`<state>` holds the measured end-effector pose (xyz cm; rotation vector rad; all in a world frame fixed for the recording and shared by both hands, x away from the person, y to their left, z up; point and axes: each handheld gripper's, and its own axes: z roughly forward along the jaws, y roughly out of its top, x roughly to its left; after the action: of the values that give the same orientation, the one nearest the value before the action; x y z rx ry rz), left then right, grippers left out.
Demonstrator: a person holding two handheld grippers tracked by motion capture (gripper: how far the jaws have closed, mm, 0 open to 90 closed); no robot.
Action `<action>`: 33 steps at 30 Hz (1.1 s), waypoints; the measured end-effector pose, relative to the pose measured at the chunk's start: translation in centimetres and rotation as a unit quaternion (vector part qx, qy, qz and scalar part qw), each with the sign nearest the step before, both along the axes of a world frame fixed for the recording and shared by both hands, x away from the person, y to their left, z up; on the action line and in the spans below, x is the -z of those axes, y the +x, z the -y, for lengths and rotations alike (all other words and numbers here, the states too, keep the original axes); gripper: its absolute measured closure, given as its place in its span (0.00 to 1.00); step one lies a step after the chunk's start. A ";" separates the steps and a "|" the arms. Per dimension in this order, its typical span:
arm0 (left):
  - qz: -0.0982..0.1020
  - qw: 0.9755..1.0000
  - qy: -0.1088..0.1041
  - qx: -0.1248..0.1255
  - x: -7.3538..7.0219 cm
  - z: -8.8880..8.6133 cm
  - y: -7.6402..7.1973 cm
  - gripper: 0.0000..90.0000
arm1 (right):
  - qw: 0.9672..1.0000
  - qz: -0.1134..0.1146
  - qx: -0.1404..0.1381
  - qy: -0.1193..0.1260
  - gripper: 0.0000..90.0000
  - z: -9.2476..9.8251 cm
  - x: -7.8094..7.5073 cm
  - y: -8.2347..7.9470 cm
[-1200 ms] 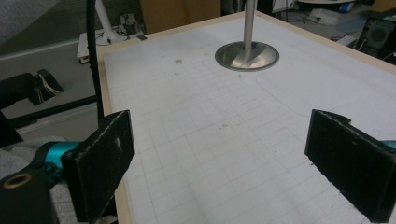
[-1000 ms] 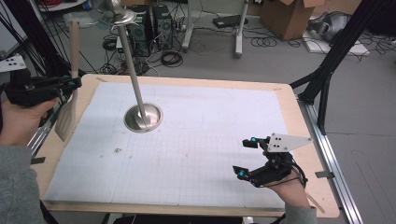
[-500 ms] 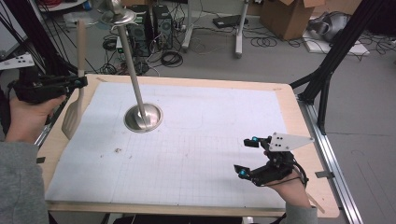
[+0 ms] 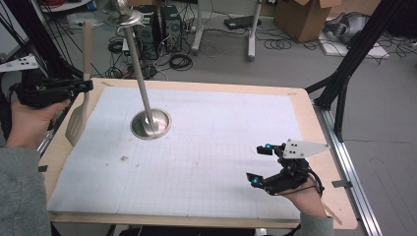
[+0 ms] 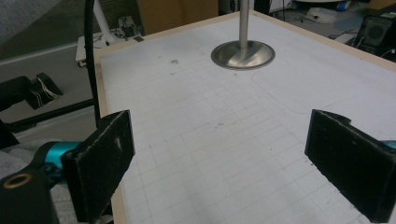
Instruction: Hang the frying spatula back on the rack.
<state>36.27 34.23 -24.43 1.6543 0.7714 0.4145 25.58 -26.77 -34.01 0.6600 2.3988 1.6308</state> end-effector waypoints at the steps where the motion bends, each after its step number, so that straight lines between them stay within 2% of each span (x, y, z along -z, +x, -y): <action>1: 0.001 1.000 0.003 0.001 0.0 0.1 0.0 0.86 | 1.000 0.000 0.000 0.000 0.08 0.0 0.0 0.0; 20: -0.008 1.000 0.013 0.001 -0.2 0.6 0.9 0.86 | 1.000 -0.002 0.002 0.006 0.08 0.4 0.1 0.1; 33: -0.016 1.000 0.010 0.009 0.1 1.2 1.2 0.86 | 1.000 -0.004 0.002 0.006 0.08 0.3 0.3 0.3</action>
<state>37.50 33.04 -24.50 1.6881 0.7765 0.3846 25.84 -27.09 -34.27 0.6749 2.3936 1.6447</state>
